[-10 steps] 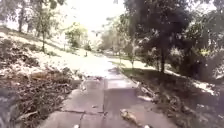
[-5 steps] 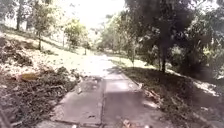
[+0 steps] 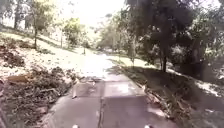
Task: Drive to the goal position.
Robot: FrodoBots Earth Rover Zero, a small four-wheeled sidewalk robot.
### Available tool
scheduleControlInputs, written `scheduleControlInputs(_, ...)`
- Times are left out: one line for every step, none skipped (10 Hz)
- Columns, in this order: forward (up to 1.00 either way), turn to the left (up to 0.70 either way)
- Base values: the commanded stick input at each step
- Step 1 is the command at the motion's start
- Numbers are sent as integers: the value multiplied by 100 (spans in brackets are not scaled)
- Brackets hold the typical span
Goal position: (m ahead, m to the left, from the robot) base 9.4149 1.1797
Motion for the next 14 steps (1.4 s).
scheduleControlInputs(45,2)
scheduleControlInputs(45,0)
scheduleControlInputs(45,0)
scheduleControlInputs(45,0)
scheduleControlInputs(45,0)
scheduleControlInputs(45,0)
scheduleControlInputs(45,0)
scheduleControlInputs(45,0)
scheduleControlInputs(45,0)
scheduleControlInputs(45,0)
scheduleControlInputs(45,0)
scheduleControlInputs(45,0)
scheduleControlInputs(45,27)
scheduleControlInputs(45,27)
